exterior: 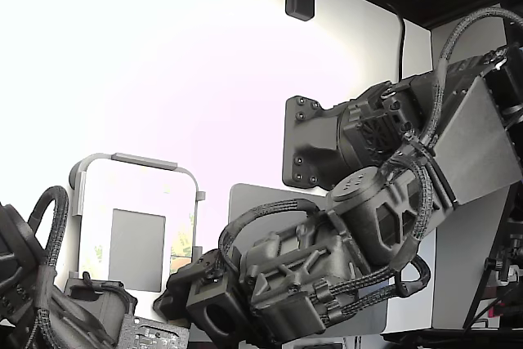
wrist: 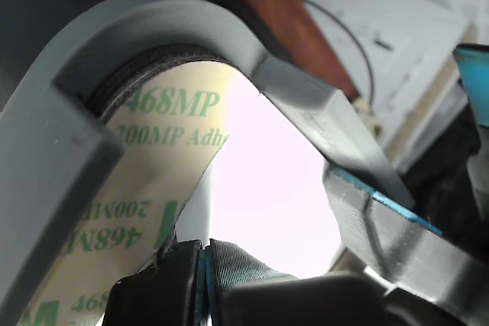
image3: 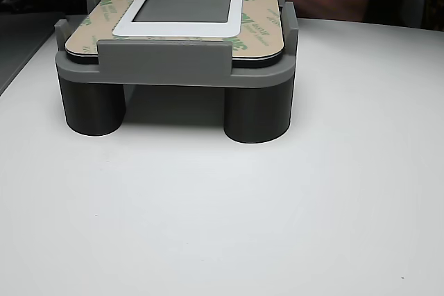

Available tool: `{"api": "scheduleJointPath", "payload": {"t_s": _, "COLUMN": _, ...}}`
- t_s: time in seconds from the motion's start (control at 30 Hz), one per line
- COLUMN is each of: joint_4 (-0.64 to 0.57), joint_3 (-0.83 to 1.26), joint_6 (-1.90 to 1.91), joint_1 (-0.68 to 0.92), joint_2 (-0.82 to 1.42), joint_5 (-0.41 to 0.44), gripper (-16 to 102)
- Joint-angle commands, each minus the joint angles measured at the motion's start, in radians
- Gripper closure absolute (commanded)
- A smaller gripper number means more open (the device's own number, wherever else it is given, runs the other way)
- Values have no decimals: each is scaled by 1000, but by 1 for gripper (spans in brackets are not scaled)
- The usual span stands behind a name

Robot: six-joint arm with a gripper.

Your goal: Peel off protective film from adhesive tape.

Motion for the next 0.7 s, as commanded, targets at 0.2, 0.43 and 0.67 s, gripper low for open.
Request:
{"api": "scheduleJointPath", "payload": {"t_s": 0.2, "joint_4": -6, "joint_3": -51, "joint_6": 6, "joint_1": 6, "joint_2": 2, "joint_5": -3, "gripper": 96}}
{"api": "scheduleJointPath", "payload": {"t_s": 0.43, "joint_4": -3, "joint_3": -63, "joint_6": 5, "joint_1": 9, "joint_2": -8, "joint_5": -5, "gripper": 96}}
{"api": "scheduleJointPath", "payload": {"t_s": 0.67, "joint_4": 0, "joint_3": -78, "joint_6": 3, "joint_1": 15, "joint_2": -20, "joint_5": -5, "gripper": 96}}
